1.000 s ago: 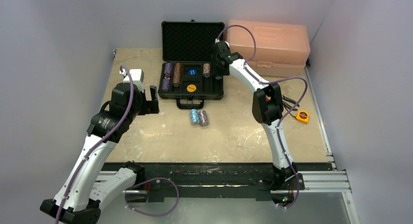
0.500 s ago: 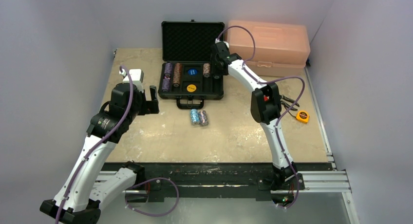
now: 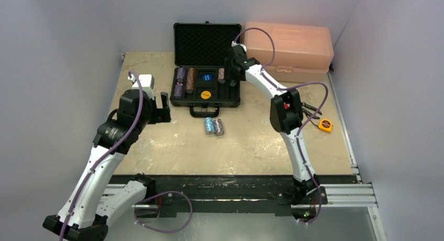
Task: Pack up texas hold em set
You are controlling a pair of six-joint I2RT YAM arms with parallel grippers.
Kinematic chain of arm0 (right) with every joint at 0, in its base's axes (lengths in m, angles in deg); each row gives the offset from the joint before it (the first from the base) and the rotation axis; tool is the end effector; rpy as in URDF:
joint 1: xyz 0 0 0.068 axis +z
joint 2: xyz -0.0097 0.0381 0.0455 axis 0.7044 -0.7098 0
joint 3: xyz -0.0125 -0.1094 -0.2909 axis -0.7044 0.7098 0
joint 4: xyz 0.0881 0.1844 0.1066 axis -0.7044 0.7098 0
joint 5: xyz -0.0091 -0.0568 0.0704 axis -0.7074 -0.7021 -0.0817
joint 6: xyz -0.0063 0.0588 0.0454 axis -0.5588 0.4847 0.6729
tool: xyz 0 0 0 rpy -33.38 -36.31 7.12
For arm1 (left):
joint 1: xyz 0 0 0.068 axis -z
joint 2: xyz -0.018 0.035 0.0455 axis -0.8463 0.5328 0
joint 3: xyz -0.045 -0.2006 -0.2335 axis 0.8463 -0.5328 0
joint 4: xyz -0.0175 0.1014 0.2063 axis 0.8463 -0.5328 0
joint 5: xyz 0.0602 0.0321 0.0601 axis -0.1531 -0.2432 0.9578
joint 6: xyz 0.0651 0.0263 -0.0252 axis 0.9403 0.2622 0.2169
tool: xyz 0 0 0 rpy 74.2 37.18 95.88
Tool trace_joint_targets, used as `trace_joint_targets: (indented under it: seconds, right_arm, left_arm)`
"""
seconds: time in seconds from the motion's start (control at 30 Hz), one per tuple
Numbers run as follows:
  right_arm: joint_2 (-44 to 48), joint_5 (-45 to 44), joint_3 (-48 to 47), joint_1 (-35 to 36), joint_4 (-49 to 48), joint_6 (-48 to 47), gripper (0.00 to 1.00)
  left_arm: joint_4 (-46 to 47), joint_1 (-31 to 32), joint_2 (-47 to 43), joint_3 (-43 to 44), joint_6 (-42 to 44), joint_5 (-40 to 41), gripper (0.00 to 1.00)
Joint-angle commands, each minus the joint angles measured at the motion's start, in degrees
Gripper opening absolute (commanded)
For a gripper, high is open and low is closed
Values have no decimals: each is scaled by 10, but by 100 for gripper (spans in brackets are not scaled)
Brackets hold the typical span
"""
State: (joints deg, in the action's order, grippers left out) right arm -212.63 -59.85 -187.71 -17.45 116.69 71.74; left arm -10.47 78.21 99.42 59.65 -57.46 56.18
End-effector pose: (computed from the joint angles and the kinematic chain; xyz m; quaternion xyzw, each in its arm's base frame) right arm 0.5044 0.2456 0.2291 0.0199 0.9254 0.0711 0.3717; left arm 0.1222 -0.0278 0.3782 -0.0353 0.8749 -0.0394 0.4815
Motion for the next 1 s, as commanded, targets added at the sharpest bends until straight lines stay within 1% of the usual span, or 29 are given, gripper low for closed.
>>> trace_joint_targets:
  seconds: [0.0,0.27,0.43,0.53,0.73,0.97]
  right_arm:
    - [44,3,10,-5,-29,15,62]
    - [90,-3,58,-4,-34,14,61]
    - [137,2,117,-5,-52,11,56]
    - [165,10,152,-4,-64,11,52]
    - [181,34,197,-2,-78,12,35]
    - [168,47,209,1,-84,20,27]
  left_arm:
    - [21,2,-6,5,12,-2,97]
    - [21,2,-3,5,12,0,97]
    - [21,2,-2,5,13,0,97]
    - [20,2,-1,5,13,0,97]
    - [20,2,-2,5,13,0,97]
    - [20,2,-2,5,13,-1,97]
